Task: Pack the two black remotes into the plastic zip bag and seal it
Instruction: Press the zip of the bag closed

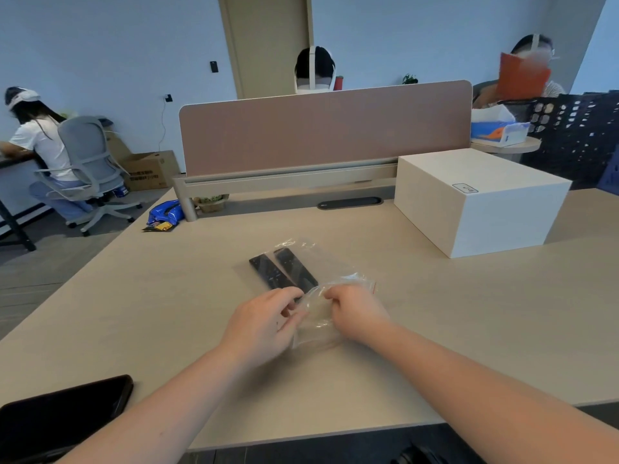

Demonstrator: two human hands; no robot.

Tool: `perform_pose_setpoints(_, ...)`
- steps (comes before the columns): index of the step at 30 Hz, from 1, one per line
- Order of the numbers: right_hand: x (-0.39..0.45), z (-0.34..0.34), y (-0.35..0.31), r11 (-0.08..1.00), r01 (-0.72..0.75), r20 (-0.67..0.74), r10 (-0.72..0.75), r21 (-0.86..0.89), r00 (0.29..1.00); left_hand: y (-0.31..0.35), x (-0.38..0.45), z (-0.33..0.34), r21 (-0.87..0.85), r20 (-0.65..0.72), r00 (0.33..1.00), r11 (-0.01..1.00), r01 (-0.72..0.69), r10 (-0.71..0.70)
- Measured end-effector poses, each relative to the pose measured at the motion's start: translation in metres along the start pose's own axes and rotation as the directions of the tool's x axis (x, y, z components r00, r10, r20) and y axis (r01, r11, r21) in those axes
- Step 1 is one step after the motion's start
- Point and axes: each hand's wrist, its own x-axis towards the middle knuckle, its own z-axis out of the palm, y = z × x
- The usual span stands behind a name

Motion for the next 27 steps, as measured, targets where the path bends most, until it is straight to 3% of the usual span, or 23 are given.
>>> perform_pose_setpoints(6,-0.011,-0.029,0.023,0.993,0.038,-0.155,-0.055,-0.111,0.986,-0.003,-0.020,0.001,0.018,0.269,0.961,0.997,-0.069,0.062)
perform_pose_setpoints(12,-0.021,-0.041,0.029,0.967,0.094,-0.244,-0.152,-0.236,0.958,-0.007,-0.031,0.008,0.195,0.062,0.962,0.942,-0.274,0.267)
perform_pose_setpoints(15,-0.028,-0.045,0.024,0.925,0.246,-0.403,-0.350,-0.288,0.846,-0.004,-0.032,0.006,0.189,0.008,0.965,0.947,-0.258,0.261)
perform_pose_setpoints(16,-0.030,-0.045,0.020,0.901,0.303,-0.400,-0.412,-0.309,0.818,-0.003,-0.031,0.005,0.192,-0.009,0.967,0.949,-0.249,0.255)
perform_pose_setpoints(18,-0.034,-0.044,0.012,0.850,0.408,-0.256,-0.498,-0.332,0.829,-0.002,-0.030,0.005,0.195,-0.032,0.969,0.952,-0.235,0.246)
perform_pose_setpoints(22,-0.035,-0.035,-0.001,0.778,0.513,0.007,-0.548,-0.364,0.836,-0.005,-0.027,0.006,0.204,-0.078,0.964,0.950,-0.236,0.256)
perform_pose_setpoints(24,-0.033,-0.029,-0.003,0.748,0.571,0.033,-0.597,-0.337,0.802,-0.007,-0.027,0.007,0.226,-0.123,0.956,0.945,-0.234,0.266)
perform_pose_setpoints(27,-0.031,-0.021,-0.002,0.753,0.600,-0.065,-0.636,-0.270,0.769,-0.008,-0.026,0.007,0.209,-0.221,0.953,0.965,-0.159,0.205)
